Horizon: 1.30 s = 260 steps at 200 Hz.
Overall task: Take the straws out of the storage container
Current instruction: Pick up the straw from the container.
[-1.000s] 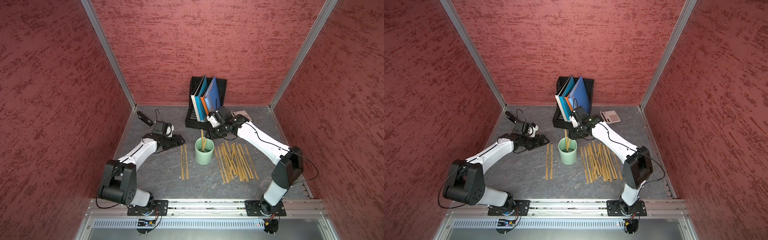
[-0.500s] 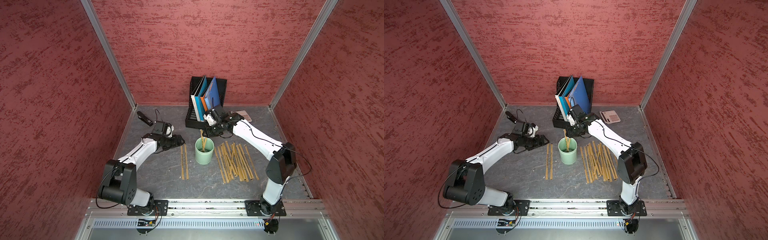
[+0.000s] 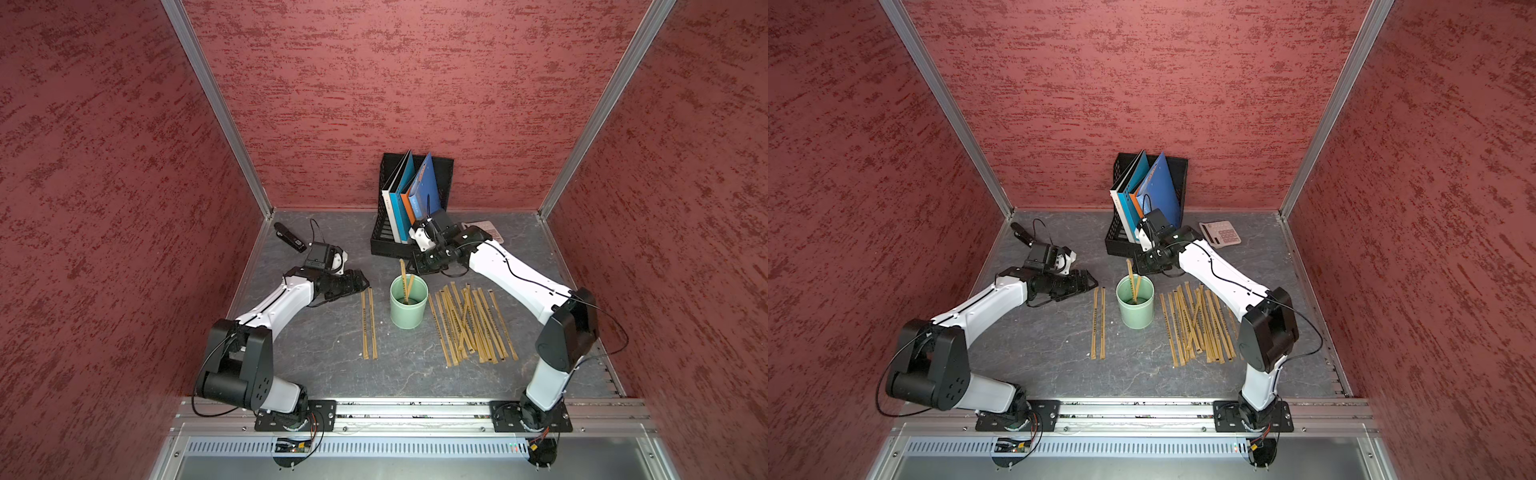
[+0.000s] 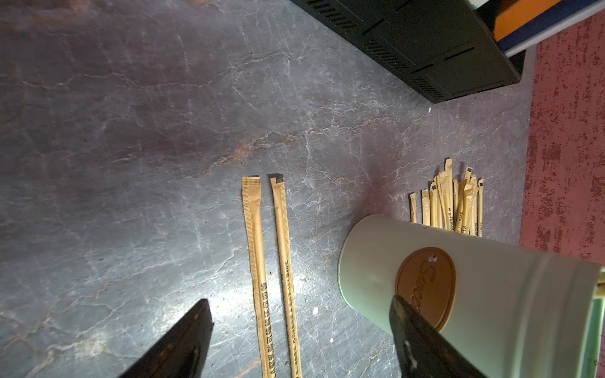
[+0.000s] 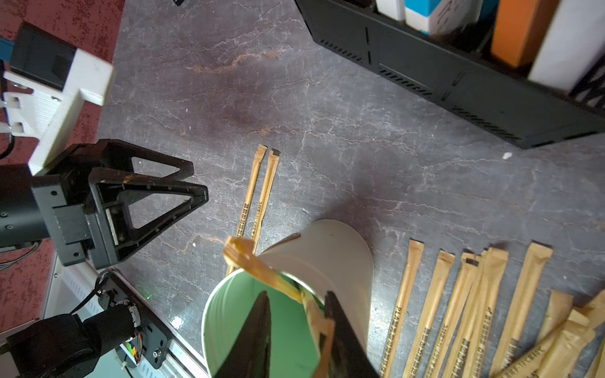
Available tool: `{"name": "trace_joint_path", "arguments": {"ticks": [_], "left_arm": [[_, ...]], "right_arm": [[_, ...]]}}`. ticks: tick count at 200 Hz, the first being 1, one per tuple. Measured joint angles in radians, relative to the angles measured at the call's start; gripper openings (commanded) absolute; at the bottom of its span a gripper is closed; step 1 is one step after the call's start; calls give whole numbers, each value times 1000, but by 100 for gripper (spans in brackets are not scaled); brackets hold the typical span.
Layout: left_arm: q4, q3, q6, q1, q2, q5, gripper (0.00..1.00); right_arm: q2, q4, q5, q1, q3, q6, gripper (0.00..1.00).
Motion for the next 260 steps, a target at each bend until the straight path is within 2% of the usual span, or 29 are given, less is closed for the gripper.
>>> {"name": "trace_joint_path", "arguments": {"ticks": [27, 189, 260], "left_arm": [[0, 0, 0, 0, 0, 0, 85], [0, 0, 0, 2, 0, 0, 85], [1, 0, 0, 3, 0, 0, 85]], "right_arm": [[-21, 5, -3, 0, -34, 12, 20], [-13, 19, -11, 0, -29, 21, 13], [-2, 22, -12, 0, -14, 23, 5]]}}
